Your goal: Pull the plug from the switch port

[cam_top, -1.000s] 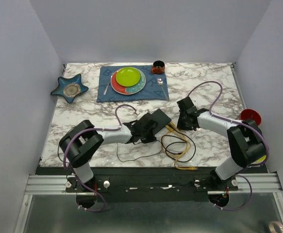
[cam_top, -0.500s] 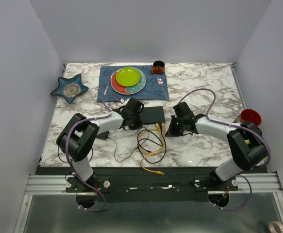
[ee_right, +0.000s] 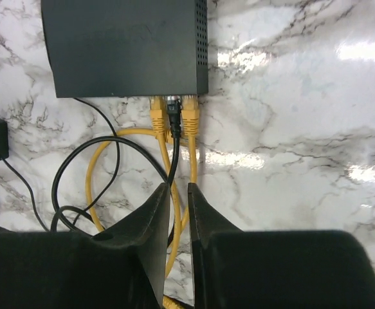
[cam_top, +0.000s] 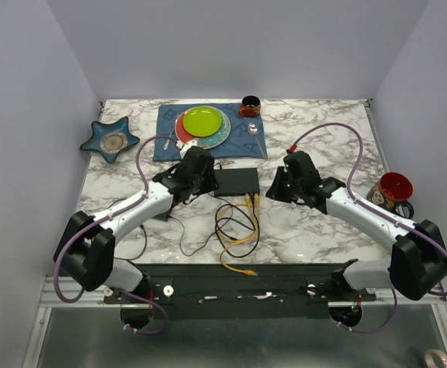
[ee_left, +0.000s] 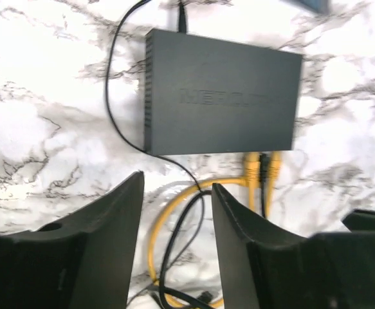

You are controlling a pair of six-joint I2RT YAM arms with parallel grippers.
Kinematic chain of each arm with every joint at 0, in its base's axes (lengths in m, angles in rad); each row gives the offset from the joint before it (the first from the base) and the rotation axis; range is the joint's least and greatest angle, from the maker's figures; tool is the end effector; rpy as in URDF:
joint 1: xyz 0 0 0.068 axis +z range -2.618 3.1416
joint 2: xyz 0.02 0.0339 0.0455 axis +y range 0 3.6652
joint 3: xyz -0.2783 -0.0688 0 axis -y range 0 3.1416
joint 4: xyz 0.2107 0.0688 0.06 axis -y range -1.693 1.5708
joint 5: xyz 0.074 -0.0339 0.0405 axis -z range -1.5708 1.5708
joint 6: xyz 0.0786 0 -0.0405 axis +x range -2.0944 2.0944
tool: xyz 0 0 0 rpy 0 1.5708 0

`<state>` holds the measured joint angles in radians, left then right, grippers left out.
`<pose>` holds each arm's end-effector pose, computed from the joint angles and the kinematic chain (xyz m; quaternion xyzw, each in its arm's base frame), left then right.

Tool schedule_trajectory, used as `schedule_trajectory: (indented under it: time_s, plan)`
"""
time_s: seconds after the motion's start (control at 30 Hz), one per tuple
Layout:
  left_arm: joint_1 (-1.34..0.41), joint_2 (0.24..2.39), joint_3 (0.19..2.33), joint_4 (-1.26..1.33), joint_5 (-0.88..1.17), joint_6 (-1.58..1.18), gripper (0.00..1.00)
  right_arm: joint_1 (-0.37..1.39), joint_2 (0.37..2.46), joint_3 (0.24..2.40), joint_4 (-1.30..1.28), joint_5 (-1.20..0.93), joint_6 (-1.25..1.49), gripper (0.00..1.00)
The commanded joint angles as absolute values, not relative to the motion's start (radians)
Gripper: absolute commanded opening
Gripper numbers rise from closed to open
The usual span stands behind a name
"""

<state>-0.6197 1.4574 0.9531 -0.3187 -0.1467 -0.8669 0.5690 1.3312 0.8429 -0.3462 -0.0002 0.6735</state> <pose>0.2551 -0.1679 0.2295 -0.1410 0.9180 -0.1963 0.3144 0.2280 0.1458 0.2249 0.0487 0.9317 0.2095 0.2926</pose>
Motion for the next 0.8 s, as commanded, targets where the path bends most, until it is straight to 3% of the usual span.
schedule_trajectory:
  time_s: [0.0,0.1,0.27,0.3,0.47,0.5,0.57,0.63,0.67,0.77]
  plan:
    - [-0.666,1.404,0.897,-0.334,-0.169,-0.805,0.59,0.572,1.31,0.85,-0.397,0.063,0.612,0.27]
    - [-0.721,1.385,0.853,-0.316,-0.189,-0.805,0.66,0.572,1.304,0.83,-0.379,0.051,0.612,0.27]
    - [-0.758,1.402,0.85,-0.264,-0.161,-0.792,0.68,0.572,1.296,0.816,-0.359,0.038,0.609,0.27]
    - [-0.764,1.41,0.862,-0.271,-0.172,-0.785,0.99,0.572,1.295,0.816,-0.357,0.041,0.609,0.27]
    - [-0.772,1.486,0.969,-0.293,-0.2,-0.756,0.99,0.572,1.328,0.842,-0.347,0.049,0.589,0.29]
    - [-0.77,1.493,0.979,-0.281,-0.187,-0.75,0.99,0.572,1.342,0.842,-0.338,0.037,0.591,0.34]
    - [-0.767,1.514,1.0,-0.261,-0.172,-0.756,0.99,0.572,1.351,0.825,-0.27,0.005,0.595,0.55]
    - [-0.755,1.523,1.009,-0.242,-0.149,-0.767,0.91,0.571,1.364,0.81,-0.226,-0.054,0.62,0.66]
    - [-0.746,1.522,1.003,-0.21,-0.137,-0.787,0.88,0.571,1.367,0.802,-0.18,-0.061,0.627,0.67]
    - [-0.71,1.52,0.971,-0.154,-0.069,-0.808,0.68,0.571,1.374,0.775,-0.115,-0.075,0.653,0.63]
